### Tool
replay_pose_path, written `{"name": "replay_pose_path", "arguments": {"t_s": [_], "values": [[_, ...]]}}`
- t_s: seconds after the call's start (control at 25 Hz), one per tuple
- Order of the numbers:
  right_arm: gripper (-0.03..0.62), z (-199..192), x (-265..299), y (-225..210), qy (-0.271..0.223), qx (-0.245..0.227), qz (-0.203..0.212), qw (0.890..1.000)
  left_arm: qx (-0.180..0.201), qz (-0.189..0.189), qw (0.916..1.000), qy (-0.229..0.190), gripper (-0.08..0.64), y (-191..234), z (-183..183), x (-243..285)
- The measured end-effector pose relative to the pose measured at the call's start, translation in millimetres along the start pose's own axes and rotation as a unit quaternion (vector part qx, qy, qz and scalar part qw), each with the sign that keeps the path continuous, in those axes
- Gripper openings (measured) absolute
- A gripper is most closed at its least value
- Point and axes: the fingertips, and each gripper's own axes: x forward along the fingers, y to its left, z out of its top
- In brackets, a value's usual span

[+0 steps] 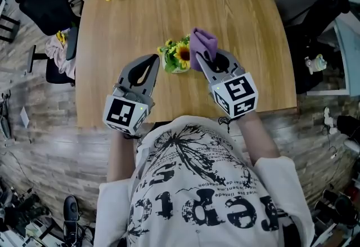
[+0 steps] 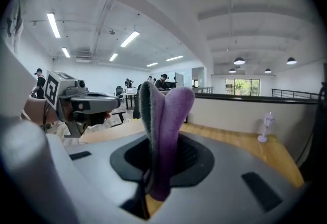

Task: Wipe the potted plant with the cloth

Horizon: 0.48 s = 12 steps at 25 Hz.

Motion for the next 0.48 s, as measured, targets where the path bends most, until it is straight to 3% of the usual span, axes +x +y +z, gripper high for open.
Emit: {"name": "replay_pose_path", "arguments": {"t_s": [0.24, 0.48], "values": [[0.069, 28, -11, -19, -0.064, -0.025, -0.041, 0.997, 0.016, -0.008, 0.9997, 0.014, 0.004, 9, 11, -2], [0.064, 29, -7, -32, -0.076, -0.002, -0.057, 0.995, -0.002, -0.002, 0.9999, 0.011, 0.005, 23, 13, 5]]}}
